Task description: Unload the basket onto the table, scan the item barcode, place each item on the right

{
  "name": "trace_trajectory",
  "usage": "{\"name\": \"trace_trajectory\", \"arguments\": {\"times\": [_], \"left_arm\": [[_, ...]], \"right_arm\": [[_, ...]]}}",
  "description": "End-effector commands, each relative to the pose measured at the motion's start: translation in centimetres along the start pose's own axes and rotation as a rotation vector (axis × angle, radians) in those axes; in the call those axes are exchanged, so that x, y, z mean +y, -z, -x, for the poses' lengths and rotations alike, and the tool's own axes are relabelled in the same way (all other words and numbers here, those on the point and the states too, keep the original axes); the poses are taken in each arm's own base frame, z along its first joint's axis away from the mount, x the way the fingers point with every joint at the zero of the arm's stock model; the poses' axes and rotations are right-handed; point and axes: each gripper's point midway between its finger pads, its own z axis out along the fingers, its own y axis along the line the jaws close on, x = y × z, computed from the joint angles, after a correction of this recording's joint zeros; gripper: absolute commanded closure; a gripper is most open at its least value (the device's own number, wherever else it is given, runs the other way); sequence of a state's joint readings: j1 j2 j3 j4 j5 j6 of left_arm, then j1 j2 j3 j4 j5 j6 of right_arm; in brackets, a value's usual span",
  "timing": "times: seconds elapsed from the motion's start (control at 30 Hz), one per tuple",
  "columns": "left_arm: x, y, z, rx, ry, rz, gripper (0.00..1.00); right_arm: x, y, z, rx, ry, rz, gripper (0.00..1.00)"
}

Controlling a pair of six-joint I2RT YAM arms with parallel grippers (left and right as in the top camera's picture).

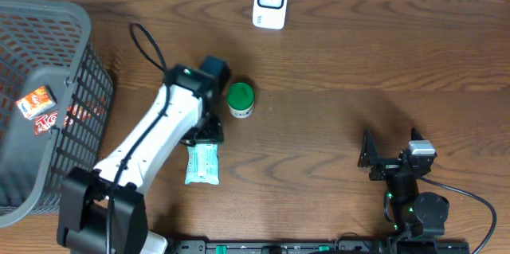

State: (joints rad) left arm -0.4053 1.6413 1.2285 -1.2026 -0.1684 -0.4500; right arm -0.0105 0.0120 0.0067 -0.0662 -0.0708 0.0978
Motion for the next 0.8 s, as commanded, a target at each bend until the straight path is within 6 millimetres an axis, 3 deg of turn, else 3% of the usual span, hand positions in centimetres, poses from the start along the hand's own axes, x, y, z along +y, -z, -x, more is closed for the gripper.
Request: {"name": "trace_trajectory", "arguments": {"times": [0.0, 0.2, 0.37, 0.53, 0.57, 0.6, 0.63, 0.7, 0.73, 0.77], "left_arm": [[-2.0, -1.4, -1.3, 0.020, -0.052, -0.078, 0.00], [-2.7, -6.3, -2.5, 0.011, -0.017, -0.092, 0.01], [-4.8, -8.4, -3.0, 0.003, -0.012, -0.203, 0.02], [-4.8, -10.2, -4.2, 0.016, 0.008, -0.210, 0.02], [-4.7, -10.2, -4.3, 0.020, 0.016, -0.208, 0.05], [-4.7, -10.2, -4.4, 0.027, 0.052, -0.206, 0.22], [-4.7, -10.2, -4.4, 0.029, 0.076, -0.206, 0.30], [-4.7, -10.2, -4.4, 0.029, 0.088, -0.205, 0.40], [-4.7, -10.2, -4.4, 0.029, 0.088, -0.205, 0.53], [-4.7, -10.2, -4.3, 0.029, 0.088, -0.205, 0.54]], "right_arm": [[0.1, 0.0, 0.0, 0.000, 0.009, 0.003, 0.01], [0.1, 0.0, 0.0, 0.000, 0.009, 0.003, 0.01], [0.1, 0.0, 0.0, 0.000, 0.009, 0.003, 0.01], [0.1, 0.0, 0.0, 0.000, 0.009, 0.003, 0.01], [0.1, 0.0, 0.0, 0.000, 0.009, 0.003, 0.01], [0.1, 0.0, 0.0, 0.000, 0.009, 0.003, 0.01], [0.1, 0.0, 0.0, 0.000, 0.009, 0.003, 0.01], [0.1, 0.0, 0.0, 0.000, 0.009, 0.003, 0.01], [0.1, 0.0, 0.0, 0.000, 0.009, 0.003, 0.01], [0.1, 0.0, 0.0, 0.000, 0.009, 0.003, 0.01]]}}
